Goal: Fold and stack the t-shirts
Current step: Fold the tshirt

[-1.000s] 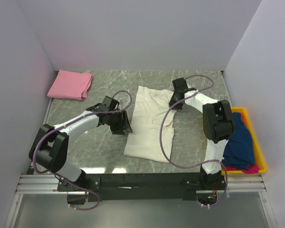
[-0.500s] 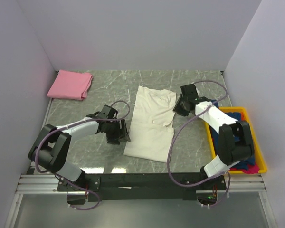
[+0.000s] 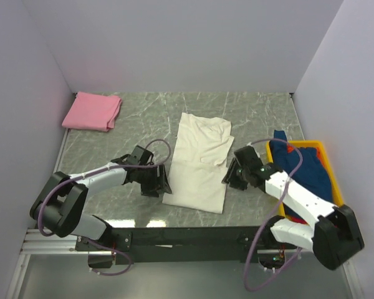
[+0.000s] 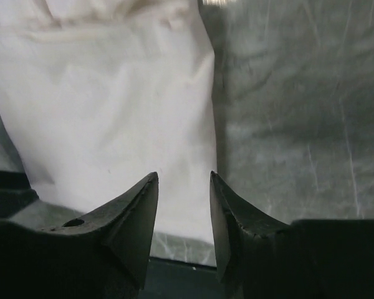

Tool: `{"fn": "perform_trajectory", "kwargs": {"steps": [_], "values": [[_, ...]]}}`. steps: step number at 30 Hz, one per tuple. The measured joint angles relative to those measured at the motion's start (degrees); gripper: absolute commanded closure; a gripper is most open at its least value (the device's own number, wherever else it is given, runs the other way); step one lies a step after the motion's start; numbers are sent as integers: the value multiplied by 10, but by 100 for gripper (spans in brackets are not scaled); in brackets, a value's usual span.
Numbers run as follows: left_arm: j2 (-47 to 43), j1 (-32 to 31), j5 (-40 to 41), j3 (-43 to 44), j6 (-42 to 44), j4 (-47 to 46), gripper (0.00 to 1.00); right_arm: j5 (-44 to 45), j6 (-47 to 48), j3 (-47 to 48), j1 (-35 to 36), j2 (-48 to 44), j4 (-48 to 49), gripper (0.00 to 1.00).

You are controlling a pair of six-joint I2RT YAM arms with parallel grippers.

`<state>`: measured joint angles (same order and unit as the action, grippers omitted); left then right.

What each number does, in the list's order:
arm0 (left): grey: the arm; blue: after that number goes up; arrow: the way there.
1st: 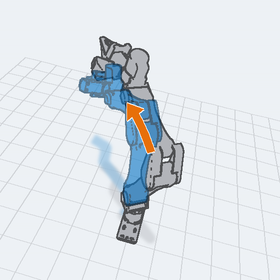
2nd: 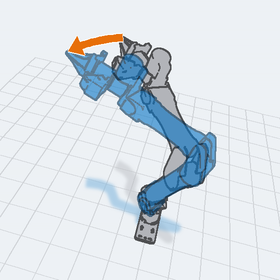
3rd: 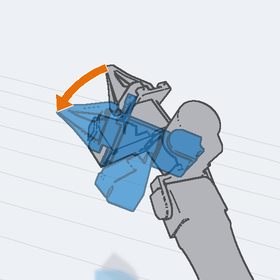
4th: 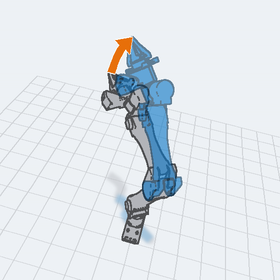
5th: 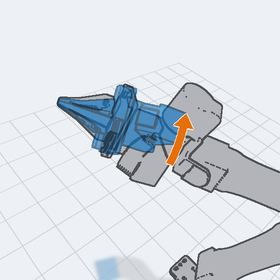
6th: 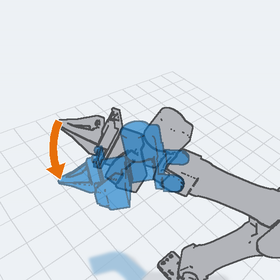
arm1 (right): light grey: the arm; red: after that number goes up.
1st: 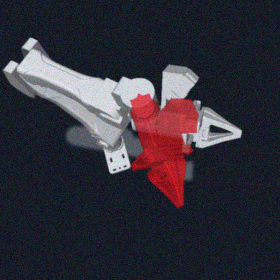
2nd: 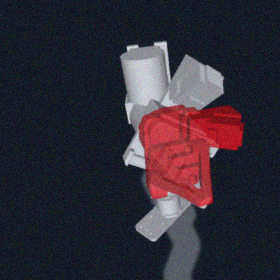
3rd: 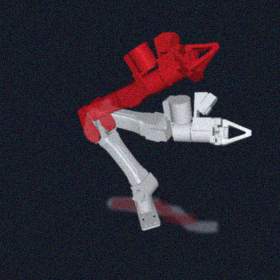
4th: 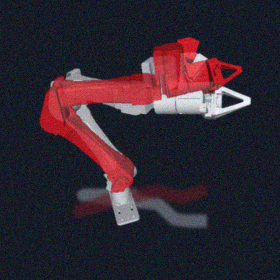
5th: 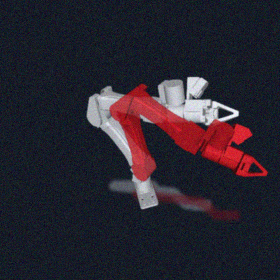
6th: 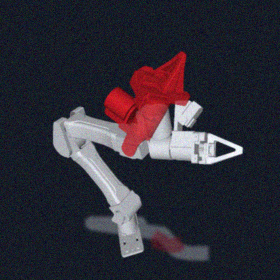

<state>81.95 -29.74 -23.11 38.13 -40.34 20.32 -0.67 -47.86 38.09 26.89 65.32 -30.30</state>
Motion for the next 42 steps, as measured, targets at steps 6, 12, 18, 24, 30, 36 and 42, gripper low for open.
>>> {"fn": "perform_trajectory", "kwargs": {"steps": [6,12,18,24,30,36,42], "values": [[-13,-30,-21,-29,-23,-19,37,-36,-46,-88,35,-88,-35,51],[-24,-40,-21,-45,-45,-22,42,-65,-85,-146,77,-131,-38,48],[-24,-41,-10,-45,-50,-16,51,-99,-128,-187,91,-158,-20,48],[-20,-41,-3,-45,-50,-14,59,-120,-173,-211,94,-169,21,50],[-14,-41,-1,-45,-55,-14,68,-125,-207,-231,99,-181,42,53],[-5,-41,1,-45,-58,-16,85,-131,-225,-240,101,-165,70,66],[-2,-41,2,-38,-54,-12,99,-125,-227,-242,105,-141,92,100]]}}
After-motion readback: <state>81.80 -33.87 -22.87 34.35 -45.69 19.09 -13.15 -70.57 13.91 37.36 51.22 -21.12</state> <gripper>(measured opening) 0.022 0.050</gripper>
